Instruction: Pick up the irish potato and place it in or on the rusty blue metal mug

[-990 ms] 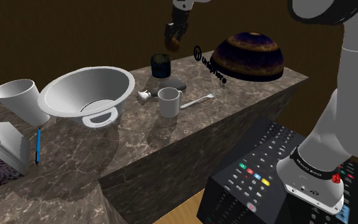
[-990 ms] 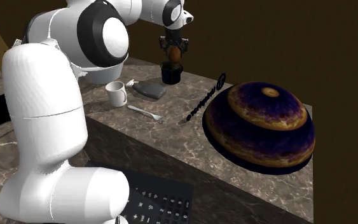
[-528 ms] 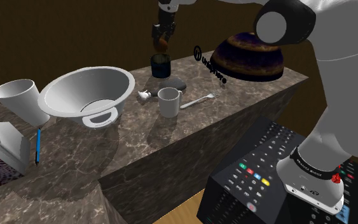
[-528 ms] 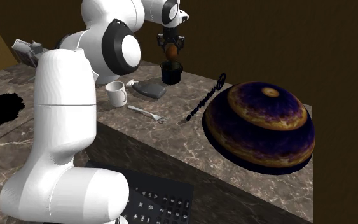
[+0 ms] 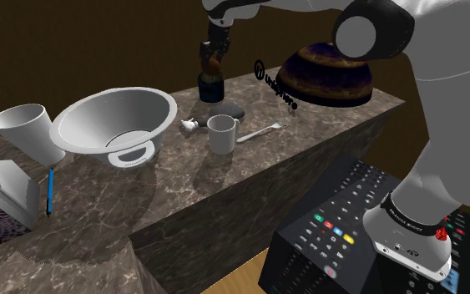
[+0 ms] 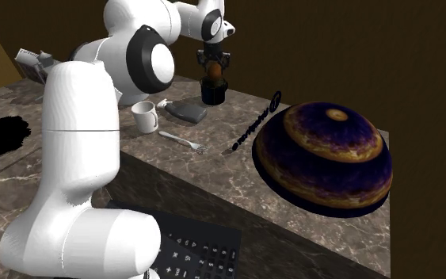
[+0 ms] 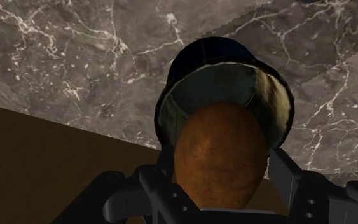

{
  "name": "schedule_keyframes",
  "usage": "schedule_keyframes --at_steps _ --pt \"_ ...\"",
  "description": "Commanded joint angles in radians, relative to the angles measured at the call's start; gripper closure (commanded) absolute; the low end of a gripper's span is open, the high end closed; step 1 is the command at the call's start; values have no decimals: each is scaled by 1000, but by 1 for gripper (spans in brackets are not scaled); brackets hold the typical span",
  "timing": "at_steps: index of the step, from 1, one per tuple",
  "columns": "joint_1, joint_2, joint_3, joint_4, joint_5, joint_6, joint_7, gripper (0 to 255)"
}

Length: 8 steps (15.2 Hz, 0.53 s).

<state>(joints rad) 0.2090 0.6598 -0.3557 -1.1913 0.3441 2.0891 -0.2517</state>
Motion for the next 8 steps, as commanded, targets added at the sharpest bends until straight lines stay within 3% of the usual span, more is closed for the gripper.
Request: schedule_keyframes --at_steps 1,8 --pt "1 15 4 -24 4 21 -6 255" --pt "2 17 4 -30 6 28 -7 255"
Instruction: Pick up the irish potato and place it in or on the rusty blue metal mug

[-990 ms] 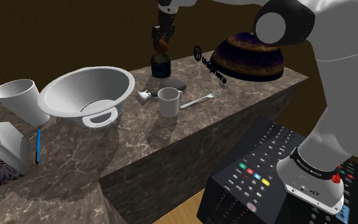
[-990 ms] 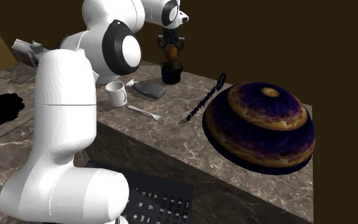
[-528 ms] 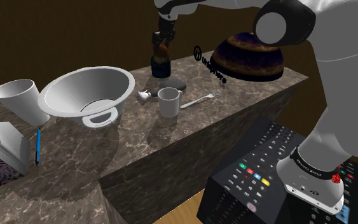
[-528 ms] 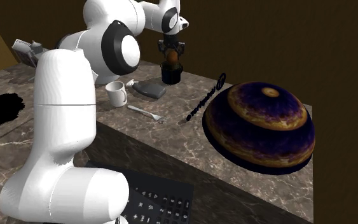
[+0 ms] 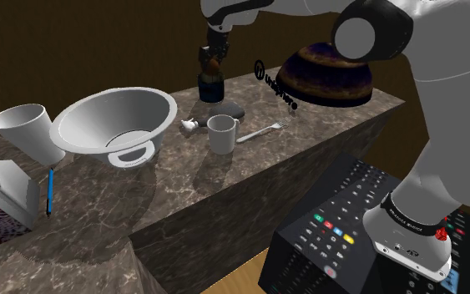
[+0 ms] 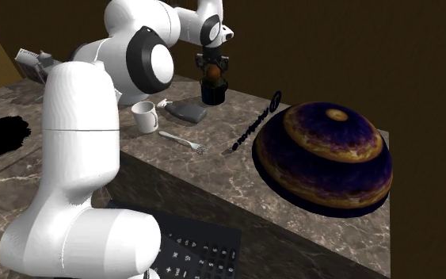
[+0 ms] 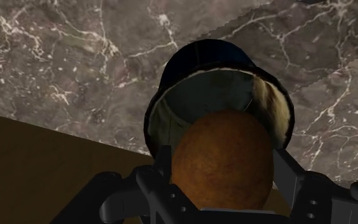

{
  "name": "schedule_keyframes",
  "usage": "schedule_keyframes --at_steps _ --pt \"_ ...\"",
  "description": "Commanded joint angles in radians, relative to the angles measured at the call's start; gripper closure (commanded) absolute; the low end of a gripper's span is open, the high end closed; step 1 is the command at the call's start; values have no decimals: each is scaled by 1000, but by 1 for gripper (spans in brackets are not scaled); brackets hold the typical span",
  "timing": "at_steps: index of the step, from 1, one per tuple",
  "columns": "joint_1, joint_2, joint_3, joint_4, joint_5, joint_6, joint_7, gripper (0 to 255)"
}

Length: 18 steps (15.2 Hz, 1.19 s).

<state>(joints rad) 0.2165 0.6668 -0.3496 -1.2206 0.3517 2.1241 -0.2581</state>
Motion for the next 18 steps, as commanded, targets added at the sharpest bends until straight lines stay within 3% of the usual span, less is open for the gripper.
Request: schedule_keyframes --at_steps 1,2,7,11,18 --pt "-6 10 -2 -1 -2 -7 -1 255" --pt "-7 15 -2 10 -2 -13 1 0" --pt "-5 10 -2 -2 -2 -7 -1 0" --pt "1 -62 -18 4 -23 -82 9 0" --pt "1 -62 -18 4 -23 -82 9 0"
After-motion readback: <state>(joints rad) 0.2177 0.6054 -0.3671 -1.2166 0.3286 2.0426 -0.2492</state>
